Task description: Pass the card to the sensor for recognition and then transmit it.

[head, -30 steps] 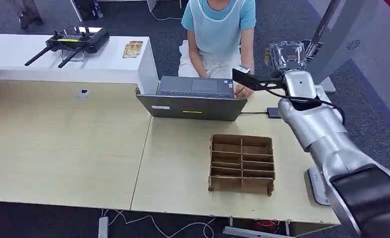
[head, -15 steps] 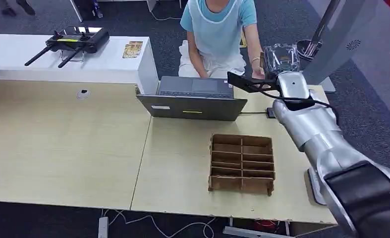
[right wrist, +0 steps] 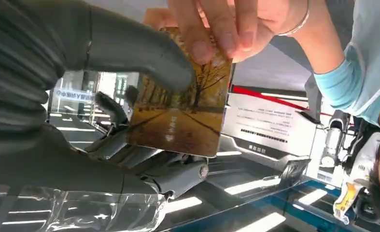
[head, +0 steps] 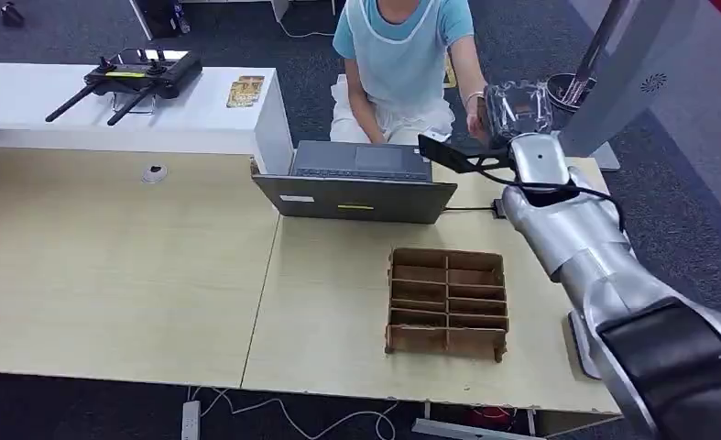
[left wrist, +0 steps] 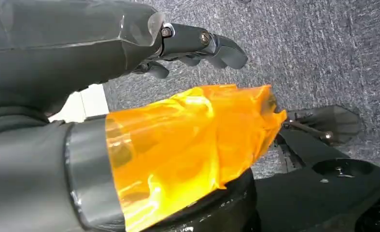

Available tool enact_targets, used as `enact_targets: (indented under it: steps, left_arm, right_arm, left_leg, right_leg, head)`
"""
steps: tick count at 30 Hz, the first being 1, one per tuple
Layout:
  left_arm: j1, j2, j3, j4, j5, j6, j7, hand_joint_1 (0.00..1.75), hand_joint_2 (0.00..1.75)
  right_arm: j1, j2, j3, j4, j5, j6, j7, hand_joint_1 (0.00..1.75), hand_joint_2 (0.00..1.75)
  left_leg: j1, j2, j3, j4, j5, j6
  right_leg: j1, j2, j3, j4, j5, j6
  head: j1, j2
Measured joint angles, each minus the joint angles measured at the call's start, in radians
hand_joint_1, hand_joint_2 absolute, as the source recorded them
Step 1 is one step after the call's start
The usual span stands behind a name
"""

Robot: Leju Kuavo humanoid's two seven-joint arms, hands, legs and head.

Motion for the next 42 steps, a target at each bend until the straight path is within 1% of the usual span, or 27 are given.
enact_targets:
  steps: [2, 5, 6, 8, 12, 14, 16, 17, 20, 22, 27, 30, 33, 35, 36, 38, 42]
  left_arm:
    - [0.0, 0.0, 0.0, 0.0, 0.0, 0.0, 0.0, 0.0, 0.0]
    - [0.0, 0.0, 0.0, 0.0, 0.001, 0.0, 0.002, 0.0, 0.0]
    - [0.0, 0.0, 0.0, 0.0, 0.001, 0.0, 0.002, 0.0, 0.0]
    - [0.0, 0.0, 0.0, 0.0, 0.001, 0.003, 0.003, 0.0, 0.0]
    - [0.0, 0.0, 0.0, 0.0, -0.009, 0.006, 0.014, 0.0, 0.0]
    - [0.0, 0.0, 0.0, 0.0, -0.015, 0.007, 0.014, 0.0, 0.0]
    - [0.0, 0.001, 0.0, 0.0, -0.018, 0.011, 0.013, 0.0, 0.0]
    - [0.001, 0.001, 0.0, 0.0, -0.018, 0.012, 0.013, 0.0, 0.0]
    - [0.001, 0.001, 0.0, 0.0, -0.022, 0.014, 0.012, 0.0, 0.0]
    - [0.002, 0.001, 0.0, 0.0, -0.023, 0.015, 0.012, 0.0, 0.0]
    - [0.003, 0.002, 0.0, 0.0, -0.011, 0.019, 0.012, 0.0, 0.0]
    - [0.004, 0.002, 0.0, 0.0, 0.004, 0.024, 0.011, 0.0, 0.0]
    - [0.006, 0.003, 0.001, 0.0, 0.022, 0.033, 0.011, 0.0, 0.0]
    - [0.007, 0.004, 0.001, 0.0, 0.032, 0.037, 0.008, 0.0, 0.0]
    - [0.008, 0.004, 0.001, 0.0, 0.038, 0.038, 0.006, 0.0, 0.0]
    - [0.009, 0.004, 0.001, 0.0, 0.049, 0.044, 0.003, 0.0, 0.0]
    - [0.01, 0.004, 0.004, 0.0, 0.069, 0.055, 0.0, 0.0, 0.0]
  right_arm:
    - [0.001, 0.001, 0.0, 0.003, 0.001, 0.008, 0.001, 0.0, 1.75]
    - [0.005, 0.002, -0.002, 0.003, -0.005, -0.002, 0.002, 0.0, 1.75]
    - [0.008, 0.003, -0.005, 0.003, -0.014, -0.016, 0.002, 0.0, 1.75]
    - [0.02, 0.004, -0.023, -0.007, -0.044, -0.072, -0.001, 0.0, 1.75]
    - [0.047, 0.005, -0.063, -0.055, -0.033, -0.136, -0.004, 0.0, 1.75]
    - [0.064, 0.005, -0.087, -0.099, -0.029, -0.183, -0.008, 0.0, 1.75]
    - [0.088, 0.005, -0.122, -0.164, -0.047, -0.25, -0.019, 0.0, 1.75]
    - [0.098, 0.005, -0.139, -0.195, -0.053, -0.267, -0.024, 0.0, 1.75]
    - [0.143, 0.005, -0.193, -0.315, -0.078, -0.308, -0.086, 0.0, 1.75]
    - [0.177, 0.004, -0.225, -0.412, -0.098, -0.328, -0.114, 0.0, 1.75]
    - [0.256, 0.004, -0.281, -0.63, -0.214, -0.318, -0.15, 0.0, 1.75]
    - [0.311, 0.004, -0.304, -0.749, -0.332, -0.299, -0.177, 0.0, 1.75]
    - [0.38, 0.004, -0.33, -0.879, -0.483, -0.28, -0.214, 0.0, 1.75]
    - [0.436, 0.003, -0.346, -0.963, -0.57, -0.275, -0.241, 0.0, 1.75]
    - [0.459, 0.003, -0.354, -0.993, -0.598, -0.266, -0.253, 0.0, 1.75]
    - [0.521, 0.0, -0.371, -1.072, -0.694, -0.246, -0.289, 0.0, 1.75]
    - [0.662, -0.012, -0.401, -1.201, -0.803, -0.21, -0.35, 0.0, 1.75]
  left_leg:
    - [0.0, 0.0, 0.0, 0.0, 0.0, 0.0]
    - [0.0, 0.0, 0.0, 0.0, 0.0, 0.0]
    - [0.0, 0.0, 0.0, 0.0, 0.0, 0.0]
    - [0.0, 0.0, 0.0, 0.0, 0.0, 0.0]
    - [0.0, 0.0, 0.0, 0.0, 0.0, 0.0]
    - [0.0, 0.0, 0.0, 0.0, 0.0, 0.0]
    - [0.0, 0.0, 0.0, 0.0, 0.0, 0.0]
    - [0.0, 0.0, 0.0, 0.0, 0.0, 0.0]
    - [0.0, 0.0, 0.0, 0.0, 0.0, 0.0]
    - [0.0, 0.0, 0.0, 0.0, 0.0, 0.0]
    - [0.0, 0.0, 0.0, 0.0, 0.0, 0.0]
    - [0.0, 0.0, 0.0, 0.0, 0.0, 0.0]
    - [0.0, 0.0, 0.0, 0.0, 0.0, 0.0]
    - [0.0, 0.0, 0.0, 0.0, -0.001, 0.0]
    - [0.0, 0.0, 0.0, 0.0, -0.001, 0.0]
    - [0.0, 0.0, 0.0, 0.0, -0.001, 0.0]
    - [0.0, -0.001, 0.0, 0.0, -0.002, 0.0]
  right_leg:
    - [0.0, 0.0, 0.0, 0.0, 0.0, 0.0]
    - [0.0, 0.0, 0.0, 0.0, 0.0, 0.0]
    - [0.0, 0.0, 0.0, 0.0, 0.0, 0.0]
    - [0.0, 0.0, 0.0, 0.0, 0.0, 0.0]
    - [0.0, 0.0, 0.0, 0.0, 0.0, 0.0]
    - [0.0, 0.0, 0.0, 0.0, 0.0, 0.0]
    - [0.0, 0.0, 0.0, 0.0, 0.0, 0.0]
    - [0.0, 0.0, 0.0, 0.0, 0.0, 0.0]
    - [0.0, 0.0, 0.0, 0.0, 0.0, 0.0]
    - [0.0, 0.0, 0.0, 0.0, 0.0, 0.0]
    - [0.0, 0.0, 0.0, 0.0, 0.0, 0.0]
    - [0.0, 0.0, 0.0, 0.0, 0.0, 0.0]
    - [0.0, 0.0, 0.0, -0.001, 0.0, 0.0]
    - [0.0, 0.0, 0.0, -0.001, 0.0, 0.0]
    - [0.0, 0.0, 0.0, -0.001, 0.0, 0.0]
    - [0.0, 0.0, 0.0, -0.001, 0.0, 0.0]
    - [0.0, 0.0, 0.0, -0.001, -0.001, 0.0]
  head:
    - [0.0, 0.0]
    - [0.0, 0.0]
    - [0.0, 0.0]
    - [0.0, 0.0]
    - [0.0, 0.0]
    - [0.0, 0.0]
    - [0.0, 0.0]
    - [0.0, 0.0]
    - [0.0, 0.0]
    - [0.0, 0.0]
    - [0.0, 0.0]
    - [0.0, 0.0]
    - [0.0, 0.0]
    - [0.0, 0.0]
    - [0.0, 0.0]
    - [0.0, 0.0]
    - [0.0, 0.0]
